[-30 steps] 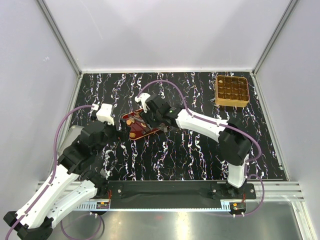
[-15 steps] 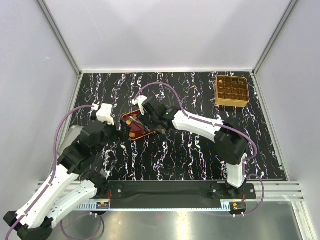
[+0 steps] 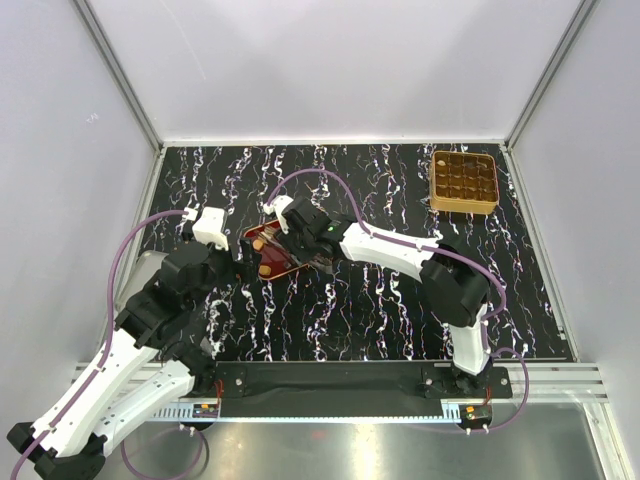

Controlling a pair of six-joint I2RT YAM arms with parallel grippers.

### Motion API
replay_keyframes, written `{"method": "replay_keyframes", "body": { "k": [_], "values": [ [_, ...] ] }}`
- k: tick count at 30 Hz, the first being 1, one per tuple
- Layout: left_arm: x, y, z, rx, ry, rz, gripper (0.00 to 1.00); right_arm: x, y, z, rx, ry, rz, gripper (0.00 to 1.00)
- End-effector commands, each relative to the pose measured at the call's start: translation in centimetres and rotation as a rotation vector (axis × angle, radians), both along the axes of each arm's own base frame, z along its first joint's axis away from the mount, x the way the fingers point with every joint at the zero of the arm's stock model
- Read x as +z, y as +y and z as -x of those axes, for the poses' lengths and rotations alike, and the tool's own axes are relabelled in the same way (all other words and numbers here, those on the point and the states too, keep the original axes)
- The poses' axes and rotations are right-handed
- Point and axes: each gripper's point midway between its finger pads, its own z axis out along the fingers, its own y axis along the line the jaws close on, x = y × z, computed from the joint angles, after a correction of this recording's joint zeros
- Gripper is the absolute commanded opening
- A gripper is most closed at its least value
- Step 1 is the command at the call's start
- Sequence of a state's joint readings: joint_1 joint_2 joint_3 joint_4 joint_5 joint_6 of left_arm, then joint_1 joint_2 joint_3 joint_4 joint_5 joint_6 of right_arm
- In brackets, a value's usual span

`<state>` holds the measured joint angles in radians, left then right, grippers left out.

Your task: Pack the chocolate

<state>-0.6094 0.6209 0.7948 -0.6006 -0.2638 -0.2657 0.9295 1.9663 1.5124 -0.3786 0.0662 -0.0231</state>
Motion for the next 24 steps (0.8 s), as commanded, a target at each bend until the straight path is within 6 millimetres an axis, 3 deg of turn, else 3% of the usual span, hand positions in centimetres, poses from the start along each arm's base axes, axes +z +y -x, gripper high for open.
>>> {"method": "replay_keyframes", "body": {
  "k": [1, 9, 19, 24],
  "values": [
    [1.3, 0.0, -0.4, 0.011, -0.048, 0.024, 0.99, 2.0, 1.4, -1.1, -0.002, -0.078, -0.035, 0.46],
    [1.3, 0.0, -0.5, 0.012, -0.048, 0.024, 0.99, 2.2, 0.9, -1.5, -0.017, -0.097, -0.018, 0.47],
    [1.4, 0.0, -0.4, 0.011, -0.051, 0.024, 0.99, 1.9, 2.0, -0.9, 0.026, -0.063, -0.048, 0.46],
    [1.3, 0.1, -0.4, 0.013, -0.050, 0.024, 0.99, 2.0, 2.1, -0.8, 0.026, -0.064, -0.056, 0.40]
  ]
}}
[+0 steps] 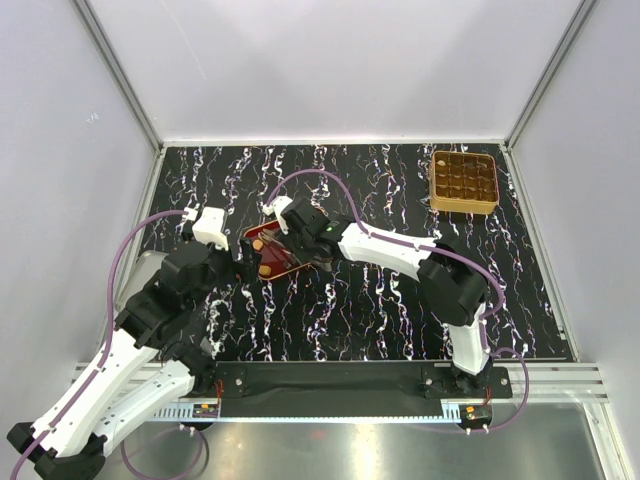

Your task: Pack the chocolate

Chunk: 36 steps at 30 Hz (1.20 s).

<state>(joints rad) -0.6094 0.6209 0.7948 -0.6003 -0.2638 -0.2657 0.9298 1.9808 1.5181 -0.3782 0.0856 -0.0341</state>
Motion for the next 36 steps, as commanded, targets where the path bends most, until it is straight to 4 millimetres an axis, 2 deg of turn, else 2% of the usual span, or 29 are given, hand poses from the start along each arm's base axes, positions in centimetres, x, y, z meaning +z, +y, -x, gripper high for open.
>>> {"method": "replay_keyframes", "body": {
  "k": [1, 3, 6, 7, 8, 9, 11, 12, 15, 16, 17, 18, 19, 22, 23, 25, 26, 28, 29, 30, 32, 33, 36],
  "values": [
    [1.3, 0.1, -0.4, 0.013, -0.049, 0.024, 0.99, 2.6, 2.1, -0.5, 0.029, -0.054, -0.076, 0.37],
    [1.3, 0.0, -0.4, 0.011, -0.050, 0.023, 0.99, 2.8, 1.9, -0.6, 0.021, -0.064, -0.074, 0.33],
    [1.3, 0.1, -0.4, 0.012, -0.048, 0.024, 0.99, 4.6, 1.0, -0.9, -0.017, -0.103, -0.086, 0.31],
    [1.4, 0.1, -0.4, 0.013, -0.052, 0.026, 0.99, 6.1, 0.8, -0.9, -0.030, -0.121, -0.108, 0.30],
    [1.3, 0.1, -0.4, 0.013, -0.049, 0.024, 0.99, 6.6, 0.3, -0.8, -0.038, -0.121, -0.101, 0.30],
    [1.3, 0.1, -0.4, 0.013, -0.048, 0.023, 0.99, 8.2, 0.0, -0.8, -0.049, -0.138, -0.119, 0.30],
    [1.4, 0.1, -0.4, 0.013, -0.050, 0.025, 0.99, 9.5, -1.1, -0.9, -0.079, -0.153, -0.117, 0.30],
    [1.4, 0.1, -0.4, 0.013, -0.052, 0.026, 0.99, 10.9, -1.9, -1.1, -0.098, -0.166, -0.134, 0.29],
    [1.4, 0.1, -0.4, 0.013, -0.050, 0.025, 0.99, 11.9, -4.3, -1.5, -0.144, -0.167, -0.116, 0.29],
    [1.4, 0.1, -0.3, 0.013, -0.053, 0.027, 0.99, 12.8, -6.1, -2.5, -0.189, -0.182, -0.119, 0.30],
    [1.5, 0.1, -0.3, 0.014, -0.054, 0.029, 0.99, 12.5, -7.6, -2.8, -0.217, -0.174, -0.092, 0.29],
    [1.4, 0.1, -0.3, 0.014, -0.053, 0.028, 0.99, 13.0, -9.1, -3.3, -0.249, -0.178, -0.087, 0.29],
    [1.5, 0.1, -0.3, 0.013, -0.056, 0.031, 0.99, 13.1, -11.9, -5.1, -0.339, -0.171, -0.083, 0.29],
    [1.5, 0.1, -0.2, 0.011, -0.055, 0.030, 0.99, 13.5, -17.8, -7.2, -0.500, -0.180, -0.054, 0.29],
    [1.5, 0.1, -0.3, 0.013, -0.053, 0.031, 0.99, 13.3, -21.5, -8.6, -0.597, -0.176, -0.036, 0.29],
    [1.6, 0.1, -0.3, 0.012, -0.056, 0.034, 0.99, 13.2, -25.2, -9.7, -0.718, -0.161, -0.035, 0.30],
    [1.5, 0.1, -0.3, 0.012, -0.054, 0.032, 0.99, 13.1, -28.9, -10.6, -0.811, -0.146, -0.021, 0.30],
    [1.5, 0.1, -0.2, 0.009, -0.053, 0.033, 0.99, 11.8, -32.1, -11.5, -0.917, -0.102, -0.002, 0.30],
    [1.5, 0.1, -0.2, 0.009, -0.053, 0.033, 0.99, 11.6, -34.8, -11.9, -0.986, -0.085, 0.014, 0.30],
    [1.4, 0.0, -0.3, 0.009, -0.051, 0.031, 0.99, 10.5, -36.2, -12.2, -1.024, -0.060, 0.029, 0.30],
    [1.4, 0.0, -0.3, 0.008, -0.050, 0.032, 0.99, 10.2, -38.1, -12.7, -1.087, -0.048, 0.023, 0.30],
    [1.4, 0.0, -0.3, 0.008, -0.052, 0.033, 0.99, 9.7, -39.7, -13.0, -1.130, -0.037, 0.027, 0.29],
    [1.3, 0.0, -0.3, 0.008, -0.049, 0.028, 0.99, 9.4, -41.6, -13.7, -1.192, -0.038, 0.020, 0.29]
  ]
}}
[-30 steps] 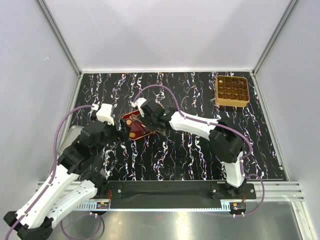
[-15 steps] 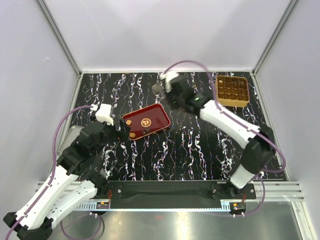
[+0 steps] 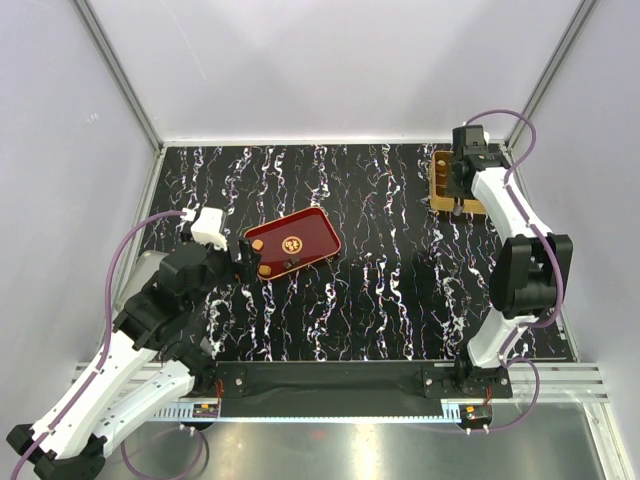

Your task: Pack the chocolate

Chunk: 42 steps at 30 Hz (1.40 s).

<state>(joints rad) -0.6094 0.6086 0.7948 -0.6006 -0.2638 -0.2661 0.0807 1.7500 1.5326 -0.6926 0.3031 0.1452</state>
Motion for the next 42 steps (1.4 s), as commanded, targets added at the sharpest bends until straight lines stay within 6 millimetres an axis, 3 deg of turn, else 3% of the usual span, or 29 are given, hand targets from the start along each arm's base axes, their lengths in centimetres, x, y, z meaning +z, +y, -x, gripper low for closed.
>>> {"method": "replay_keyframes", "body": {
  "k": [1, 6, 9, 11, 20, 26, 32, 42],
  "values": [
    [1.0, -0.1, -0.4, 0.008, -0.039, 0.021, 0.99, 2.1, -1.4, -1.5, -0.084, -0.065, -0.015, 0.29],
    [1.0, -0.1, -0.4, 0.008, -0.038, 0.020, 0.99, 1.3, -3.6, -2.4, -0.139, -0.045, 0.004, 0.29],
    [1.0, -0.1, -0.5, 0.009, -0.039, 0.018, 0.99, 1.6, -3.8, -2.8, -0.136, -0.054, -0.003, 0.29],
    [1.0, -0.1, -0.5, 0.009, -0.037, 0.018, 0.99, 2.1, -5.3, -2.9, -0.166, -0.075, -0.011, 0.29],
    [0.9, -0.2, -0.6, 0.007, -0.034, 0.014, 0.99, 4.0, -5.8, -3.6, -0.165, -0.123, -0.050, 0.29],
    [0.8, -0.2, -0.6, 0.007, -0.031, 0.012, 0.99, 4.5, -7.1, -4.8, -0.182, -0.146, -0.053, 0.29],
    [0.9, -0.1, -0.7, 0.009, -0.032, 0.010, 0.99, 3.4, -7.6, -6.0, -0.185, -0.125, -0.066, 0.30],
    [0.7, -0.1, -0.7, 0.014, -0.027, 0.004, 0.99, 1.1, -7.5, -6.4, -0.190, -0.090, -0.082, 0.33]
  ]
}}
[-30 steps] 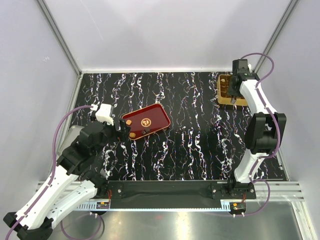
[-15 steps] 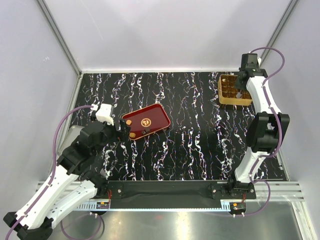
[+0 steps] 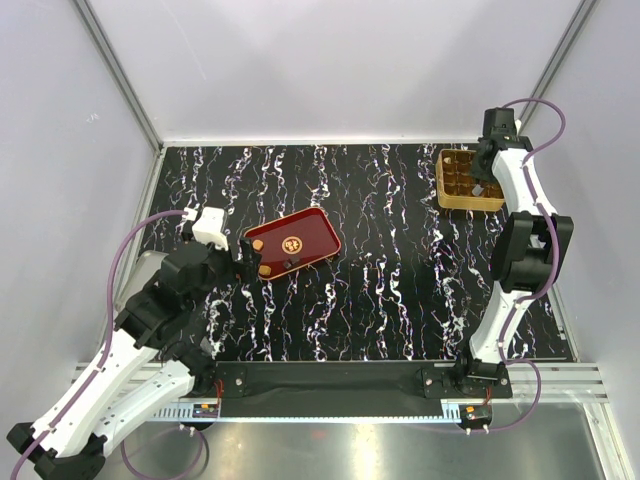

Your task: Pack the chocolate

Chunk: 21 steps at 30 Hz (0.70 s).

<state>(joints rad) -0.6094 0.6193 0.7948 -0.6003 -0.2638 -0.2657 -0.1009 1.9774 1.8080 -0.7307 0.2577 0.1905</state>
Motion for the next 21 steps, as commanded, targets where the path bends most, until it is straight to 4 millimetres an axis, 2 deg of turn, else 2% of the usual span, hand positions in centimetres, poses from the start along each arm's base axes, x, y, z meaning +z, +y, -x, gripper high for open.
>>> {"method": "replay_keyframes", "body": {
  "k": [1, 4, 9, 16, 19, 21],
  "values": [
    [0.9, 0.0, -0.6, 0.014, -0.035, 0.010, 0.99, 1.4, 0.1, -1.1, -0.003, -0.061, -0.013, 0.34],
    [0.9, 0.0, -0.6, 0.014, -0.034, 0.009, 0.99, 1.1, 0.0, -1.1, -0.008, -0.056, -0.007, 0.37],
    [0.8, -0.1, -0.6, 0.012, -0.033, 0.009, 0.99, 1.7, -0.1, -1.2, -0.005, -0.068, -0.002, 0.43],
    [1.0, 0.0, -0.5, 0.014, -0.038, 0.012, 0.99, 3.8, -0.1, -1.1, -0.010, -0.093, -0.003, 0.45],
    [1.1, 0.0, -0.5, 0.013, -0.041, 0.016, 0.99, 5.1, 1.2, -0.7, 0.026, -0.117, -0.052, 0.43],
    [1.1, 0.1, -0.5, 0.014, -0.043, 0.017, 0.99, 6.2, 2.8, -0.4, 0.056, -0.147, -0.081, 0.43]
  ]
}}
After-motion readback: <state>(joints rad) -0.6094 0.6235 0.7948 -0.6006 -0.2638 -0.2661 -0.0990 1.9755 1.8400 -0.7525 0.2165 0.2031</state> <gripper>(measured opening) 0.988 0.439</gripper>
